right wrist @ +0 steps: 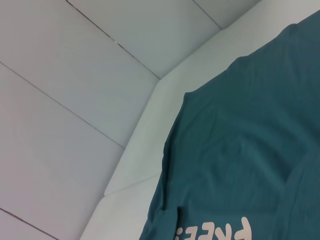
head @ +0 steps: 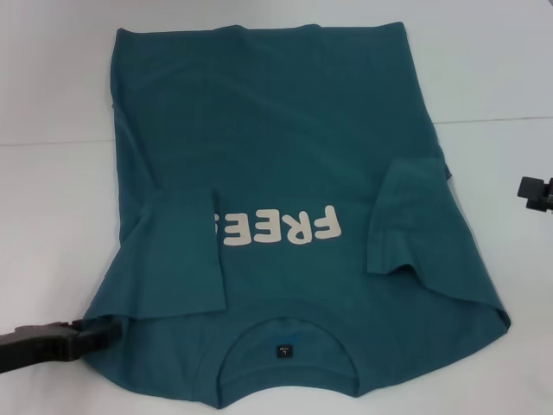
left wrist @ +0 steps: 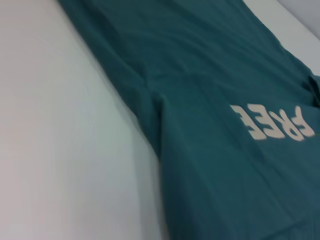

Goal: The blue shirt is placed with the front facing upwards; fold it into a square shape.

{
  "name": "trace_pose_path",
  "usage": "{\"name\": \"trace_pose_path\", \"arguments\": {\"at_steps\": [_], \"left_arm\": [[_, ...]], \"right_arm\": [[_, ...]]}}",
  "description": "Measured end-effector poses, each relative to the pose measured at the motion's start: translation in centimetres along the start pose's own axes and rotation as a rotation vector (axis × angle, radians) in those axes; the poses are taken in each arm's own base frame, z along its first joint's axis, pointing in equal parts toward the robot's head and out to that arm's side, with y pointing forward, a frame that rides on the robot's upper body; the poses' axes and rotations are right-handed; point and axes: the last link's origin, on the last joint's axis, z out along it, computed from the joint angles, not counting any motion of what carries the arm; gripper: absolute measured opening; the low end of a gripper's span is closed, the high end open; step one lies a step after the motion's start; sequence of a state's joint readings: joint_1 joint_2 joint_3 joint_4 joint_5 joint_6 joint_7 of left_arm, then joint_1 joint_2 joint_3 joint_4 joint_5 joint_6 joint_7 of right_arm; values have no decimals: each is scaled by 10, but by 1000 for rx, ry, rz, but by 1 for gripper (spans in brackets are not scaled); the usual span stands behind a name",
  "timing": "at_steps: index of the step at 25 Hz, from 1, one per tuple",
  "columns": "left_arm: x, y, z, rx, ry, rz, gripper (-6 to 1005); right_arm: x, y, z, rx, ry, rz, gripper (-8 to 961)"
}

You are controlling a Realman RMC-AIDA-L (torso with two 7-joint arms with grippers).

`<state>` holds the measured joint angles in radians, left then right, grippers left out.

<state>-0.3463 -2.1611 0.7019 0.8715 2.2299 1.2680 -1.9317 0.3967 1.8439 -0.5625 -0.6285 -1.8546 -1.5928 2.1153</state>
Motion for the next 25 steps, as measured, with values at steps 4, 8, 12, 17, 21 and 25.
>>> {"name": "trace_pose_path", "arguments": {"at_steps": [4, 8, 12, 17, 21, 25], "left_arm": [[-1, 0, 1, 1, -18, 5, 712], [-3, 1, 1, 0, -26, 7, 544], [-3, 2, 2, -6, -30, 9, 438], [-1, 2, 1, -8, -16, 5, 331], [2, 3, 1, -13, -3, 3, 222], [5, 5, 2, -30, 6, 2, 40]], "right_arm": [[0, 0, 1, -1, 2, 0, 668], [-1, 0, 0, -1, -2, 3, 668], [-2, 1, 1, -4, -2, 3, 669], [0, 1, 3, -8, -2, 8, 669], [0, 1, 3, -8, -5, 10, 670], [1, 0, 3, -6, -8, 13, 670]]}}
